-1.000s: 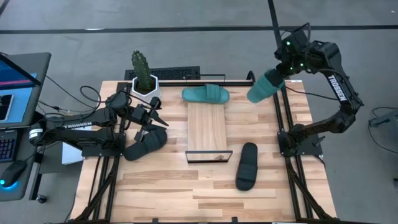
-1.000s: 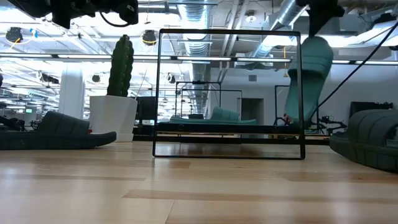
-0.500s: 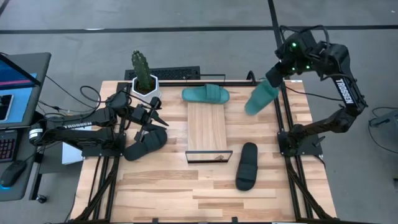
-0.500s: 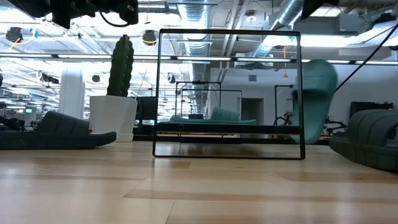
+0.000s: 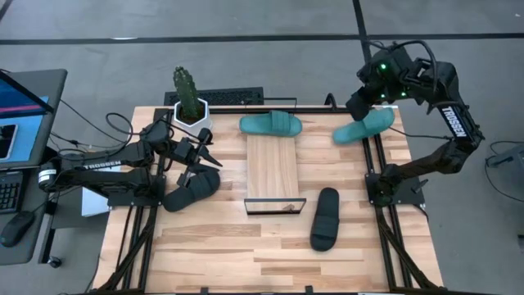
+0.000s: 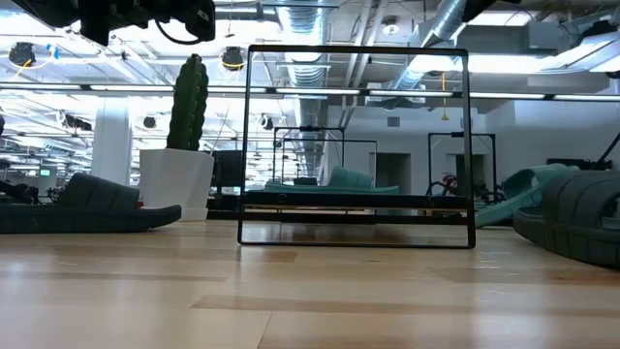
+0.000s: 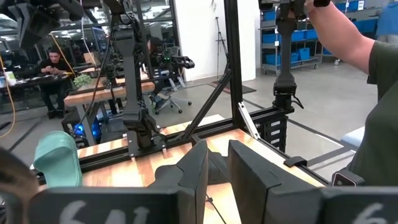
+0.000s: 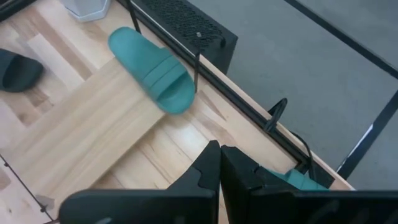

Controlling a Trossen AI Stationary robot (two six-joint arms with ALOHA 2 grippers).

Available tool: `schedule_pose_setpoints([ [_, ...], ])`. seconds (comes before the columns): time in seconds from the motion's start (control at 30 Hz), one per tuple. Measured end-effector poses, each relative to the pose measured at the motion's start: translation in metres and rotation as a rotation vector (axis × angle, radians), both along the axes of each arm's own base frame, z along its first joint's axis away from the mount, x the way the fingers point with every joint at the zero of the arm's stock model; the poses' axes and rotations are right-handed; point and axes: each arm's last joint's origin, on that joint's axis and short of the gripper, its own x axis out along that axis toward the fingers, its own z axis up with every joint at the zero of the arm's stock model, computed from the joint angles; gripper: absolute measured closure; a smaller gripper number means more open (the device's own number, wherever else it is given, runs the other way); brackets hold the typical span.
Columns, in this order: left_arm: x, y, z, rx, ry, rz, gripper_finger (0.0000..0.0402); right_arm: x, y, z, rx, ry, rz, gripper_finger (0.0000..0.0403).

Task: Pick and place slides into the shelf
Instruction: Put the green slide on the shelf

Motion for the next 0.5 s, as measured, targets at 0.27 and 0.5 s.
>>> schedule_pose_setpoints([
  [0.27, 0.0001, 0.0001, -0.0002, -0.048, 0.021, 0.0, 0.0346, 0.0001, 0.0001, -0.0001, -0.004, 0.004, -0.002, 0.0403],
  [0.5, 0.0, 0.0002, 0.0037, 0.083, -0.068, 0.012, 0.0346, -0.0002, -0.0003, -0.0001, -0.016, 0.013, -0.014, 0.0403],
])
